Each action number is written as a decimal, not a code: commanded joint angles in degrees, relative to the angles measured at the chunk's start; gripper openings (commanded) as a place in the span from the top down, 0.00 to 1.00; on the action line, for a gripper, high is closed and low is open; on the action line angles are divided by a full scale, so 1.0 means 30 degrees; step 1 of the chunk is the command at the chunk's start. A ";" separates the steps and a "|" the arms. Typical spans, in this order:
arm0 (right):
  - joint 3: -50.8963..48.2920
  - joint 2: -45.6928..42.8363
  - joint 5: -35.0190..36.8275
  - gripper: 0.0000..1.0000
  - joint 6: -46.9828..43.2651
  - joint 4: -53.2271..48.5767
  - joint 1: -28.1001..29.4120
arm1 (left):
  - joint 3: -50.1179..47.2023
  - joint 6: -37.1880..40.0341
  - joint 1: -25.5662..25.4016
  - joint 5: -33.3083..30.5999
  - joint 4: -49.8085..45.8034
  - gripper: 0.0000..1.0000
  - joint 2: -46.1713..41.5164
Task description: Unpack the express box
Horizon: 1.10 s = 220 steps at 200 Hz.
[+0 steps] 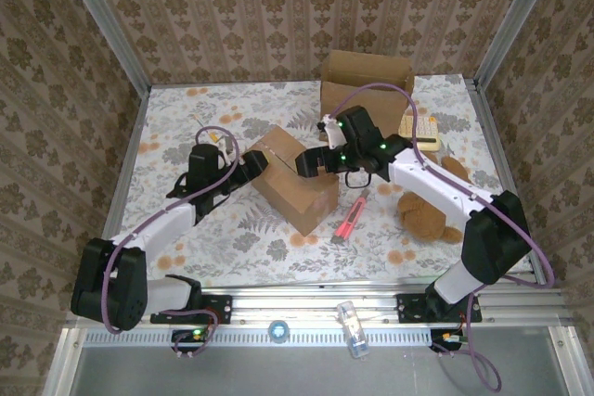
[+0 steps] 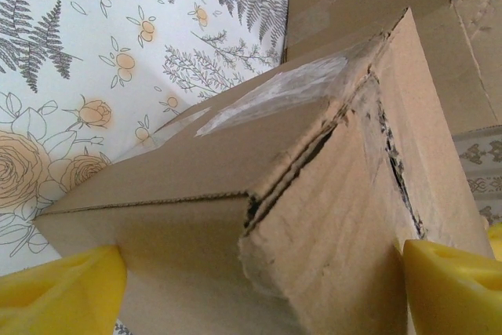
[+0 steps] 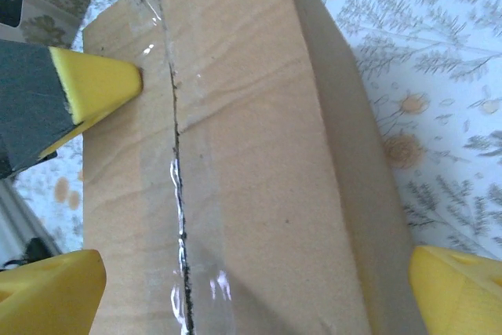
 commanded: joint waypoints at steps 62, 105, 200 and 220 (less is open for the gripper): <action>0.5206 0.2781 0.8742 0.00 -0.4048 -0.7081 0.2683 | -0.0879 -0.0019 0.0094 -0.0038 -0.0087 0.13 0.1017; 0.6470 0.3973 1.0628 0.00 -0.4358 -0.7772 0.3553 | -0.0843 -0.0023 0.0080 0.0090 -0.0029 0.12 0.1045; 0.8353 0.6085 1.4698 0.04 -0.3909 -0.8771 0.4570 | -0.0675 -0.0052 0.0080 0.0983 0.0359 0.05 0.1273; 0.8440 0.6281 1.4928 0.08 -0.3666 -0.8945 0.4616 | -0.0557 -0.0023 0.0080 0.1500 0.0457 0.00 0.1335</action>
